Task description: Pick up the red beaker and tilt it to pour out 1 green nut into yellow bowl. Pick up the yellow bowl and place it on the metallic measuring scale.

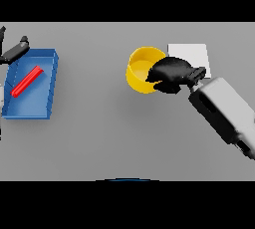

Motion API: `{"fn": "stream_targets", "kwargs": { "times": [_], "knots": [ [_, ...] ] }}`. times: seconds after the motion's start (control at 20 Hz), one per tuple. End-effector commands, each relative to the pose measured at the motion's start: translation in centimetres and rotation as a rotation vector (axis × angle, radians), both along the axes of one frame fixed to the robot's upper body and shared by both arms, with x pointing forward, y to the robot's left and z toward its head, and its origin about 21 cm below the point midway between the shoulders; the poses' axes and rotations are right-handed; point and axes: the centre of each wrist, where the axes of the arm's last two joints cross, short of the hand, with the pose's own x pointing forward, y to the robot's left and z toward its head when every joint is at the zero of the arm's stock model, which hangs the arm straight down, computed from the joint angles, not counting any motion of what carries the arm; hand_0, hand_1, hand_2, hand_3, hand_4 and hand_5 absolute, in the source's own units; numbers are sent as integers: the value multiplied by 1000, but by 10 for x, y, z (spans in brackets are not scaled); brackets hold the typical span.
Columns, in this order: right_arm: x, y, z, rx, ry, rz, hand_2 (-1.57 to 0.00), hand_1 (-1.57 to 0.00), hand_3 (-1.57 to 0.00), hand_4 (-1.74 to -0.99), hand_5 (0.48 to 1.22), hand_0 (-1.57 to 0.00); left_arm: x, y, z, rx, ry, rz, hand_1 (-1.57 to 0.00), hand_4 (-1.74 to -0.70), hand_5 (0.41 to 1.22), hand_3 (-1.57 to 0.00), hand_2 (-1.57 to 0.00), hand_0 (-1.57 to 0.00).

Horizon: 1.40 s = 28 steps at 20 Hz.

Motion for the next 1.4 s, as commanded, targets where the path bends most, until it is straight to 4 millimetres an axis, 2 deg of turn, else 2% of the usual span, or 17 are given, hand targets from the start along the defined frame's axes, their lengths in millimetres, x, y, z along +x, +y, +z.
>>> {"fn": "stream_targets", "kwargs": {
  "times": [0.0,0.2,0.25,0.3,0.45,0.55,0.6,0.75,0.95,1.05,1.2,1.35],
  "knots": [
    [4,-4,4,0,-13,-8,-1567,-1542,-1301,-1723,1220,-1490,-1,1,1,0,0,-6,1,-790,751,1,1,1],
    [21,-26,17,-24,-63,-92,-1569,-1559,-1406,-1726,1221,-1538,-2,3,1,-12,-4,5,1,-799,754,1,1,1],
    [24,-36,19,-19,-66,-99,-1570,-1561,-1417,-1726,1221,-1544,0,5,4,-7,-7,12,1,-803,755,1,1,1],
    [27,-40,14,-33,-69,-134,-1570,-1563,-1407,-1725,1221,-1550,1,6,4,1,-7,14,1,-803,757,1,1,1],
    [40,-51,18,-42,-79,-171,-1570,-1567,-1311,-1724,1221,-1560,0,4,0,-5,4,12,1,-801,754,1,1,1],
    [43,-54,14,-40,-74,-177,-1571,-1568,-1267,-1723,1221,-1564,2,2,2,-8,12,11,1,-801,753,1,1,1],
    [44,-54,14,-42,-73,-173,-1571,-1554,-1328,-1725,1221,-1565,1,2,6,-19,4,14,1,-808,752,1,1,1],
    [55,-77,1,-64,-70,-319,-1525,-1460,-1446,-1727,1221,-1540,-4,3,5,-22,2,24,1,-819,762,1,1,1],
    [62,-95,-14,-66,-50,-365,-1465,-1385,-1520,-1729,1221,-1515,-7,1,6,-22,6,30,1,-832,771,1,1,1],
    [63,-102,-15,-78,-46,-382,-1429,-1344,-1538,-1730,1221,-1500,-6,0,6,-26,17,40,1,-842,775,1,1,1],
    [64,-102,-25,-92,-35,-388,-1354,-1248,-1554,-1730,1221,-1427,-4,2,12,-10,19,57,1,-846,784,1,1,1],
    [67,-103,-26,-94,-35,-409,-1316,-1205,-1562,-1730,1221,-1397,-4,1,9,-14,27,59,1,-838,776,1,1,1]
  ]
}}
